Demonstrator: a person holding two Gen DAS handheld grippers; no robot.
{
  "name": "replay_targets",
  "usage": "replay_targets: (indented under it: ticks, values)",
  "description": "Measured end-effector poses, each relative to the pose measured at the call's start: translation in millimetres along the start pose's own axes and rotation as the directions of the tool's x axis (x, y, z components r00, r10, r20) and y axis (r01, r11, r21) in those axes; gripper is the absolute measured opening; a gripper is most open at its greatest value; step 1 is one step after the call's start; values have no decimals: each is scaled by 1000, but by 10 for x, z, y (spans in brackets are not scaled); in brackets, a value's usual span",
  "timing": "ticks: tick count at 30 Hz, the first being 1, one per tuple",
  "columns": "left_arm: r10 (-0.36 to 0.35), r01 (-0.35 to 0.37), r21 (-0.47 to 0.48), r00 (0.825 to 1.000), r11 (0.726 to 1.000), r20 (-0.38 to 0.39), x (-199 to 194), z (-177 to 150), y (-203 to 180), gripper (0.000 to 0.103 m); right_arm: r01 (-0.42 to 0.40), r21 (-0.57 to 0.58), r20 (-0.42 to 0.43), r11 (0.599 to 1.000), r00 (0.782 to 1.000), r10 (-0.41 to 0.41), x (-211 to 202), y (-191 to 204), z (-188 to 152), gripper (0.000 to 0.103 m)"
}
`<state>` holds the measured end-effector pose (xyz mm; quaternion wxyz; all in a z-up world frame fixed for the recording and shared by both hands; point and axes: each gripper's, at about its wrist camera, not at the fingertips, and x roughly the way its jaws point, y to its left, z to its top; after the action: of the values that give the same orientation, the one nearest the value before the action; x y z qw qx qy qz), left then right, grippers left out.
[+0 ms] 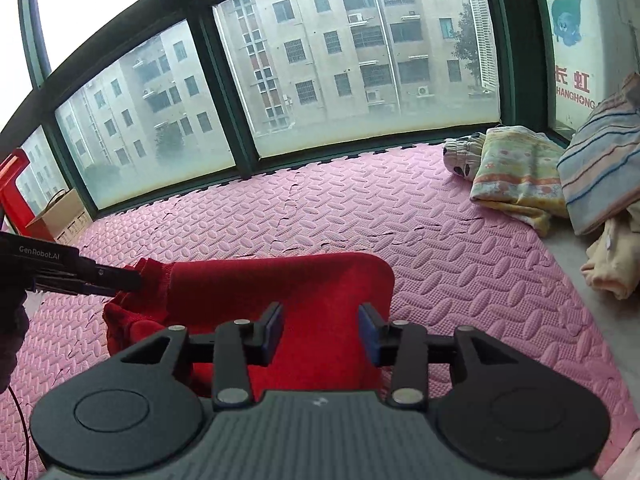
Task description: Fold clothes
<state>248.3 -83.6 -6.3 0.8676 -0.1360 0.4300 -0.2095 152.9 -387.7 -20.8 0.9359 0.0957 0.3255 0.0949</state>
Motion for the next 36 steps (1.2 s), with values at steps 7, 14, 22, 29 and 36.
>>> replay_targets:
  ticks: [7,14,22,29,36]
  values:
    - [-137,134,70,990,989,42,-144,92,-343,44,-62,-78,-48,995,997,58,116,342,-184,40]
    - [-171,177,75,983,981,-72,247,-27,-392,40,-92,-151,-51,984,995,85,173,652,-321,35]
    - [-155,152,-35,985,988,-81,438,-57,-33,34,-91,-249,-58,964,995,79,277,899,-488,34]
    - [-180,174,-75,981,982,-70,450,-50,55,28,-91,-316,-9,944,996,93,240,1084,-395,33]
    - [-170,165,-67,983,984,-72,461,-49,47,28,-156,-343,-20,926,987,158,395,1307,-350,34]
